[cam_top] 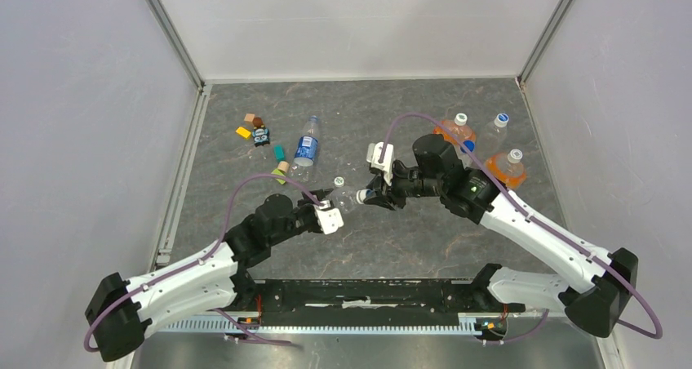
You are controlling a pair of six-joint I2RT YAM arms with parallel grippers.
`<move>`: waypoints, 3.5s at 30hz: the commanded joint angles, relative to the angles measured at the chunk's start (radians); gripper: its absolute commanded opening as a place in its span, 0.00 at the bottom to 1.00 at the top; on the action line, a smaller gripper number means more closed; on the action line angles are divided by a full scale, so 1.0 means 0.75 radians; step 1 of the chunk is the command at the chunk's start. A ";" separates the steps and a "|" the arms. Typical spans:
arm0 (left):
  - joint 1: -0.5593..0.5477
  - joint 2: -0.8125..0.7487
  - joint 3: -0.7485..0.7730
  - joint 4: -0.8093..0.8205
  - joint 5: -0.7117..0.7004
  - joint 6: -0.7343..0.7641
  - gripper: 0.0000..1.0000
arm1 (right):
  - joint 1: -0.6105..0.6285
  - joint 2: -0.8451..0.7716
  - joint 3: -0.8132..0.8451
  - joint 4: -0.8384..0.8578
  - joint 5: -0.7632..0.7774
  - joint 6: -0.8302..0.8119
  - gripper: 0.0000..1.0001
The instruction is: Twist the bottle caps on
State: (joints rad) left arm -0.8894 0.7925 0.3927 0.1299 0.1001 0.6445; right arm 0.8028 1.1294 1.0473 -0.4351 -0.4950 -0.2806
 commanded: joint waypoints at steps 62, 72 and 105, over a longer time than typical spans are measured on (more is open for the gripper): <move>-0.076 0.128 -0.032 0.558 0.128 -0.195 0.02 | -0.101 0.042 -0.077 0.352 -0.196 0.733 0.00; -0.075 0.144 0.048 0.472 0.029 -0.348 0.02 | -0.099 0.044 -0.070 0.309 -0.140 0.678 0.00; -0.076 0.121 0.112 0.357 -0.031 -0.438 0.02 | -0.097 0.048 -0.144 0.365 0.088 0.833 0.00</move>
State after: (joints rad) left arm -0.9234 0.8967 0.4416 0.1314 0.0273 0.3435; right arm 0.7181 1.1587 0.9909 -0.2264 -0.5079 0.2226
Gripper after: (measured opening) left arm 0.610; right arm 0.359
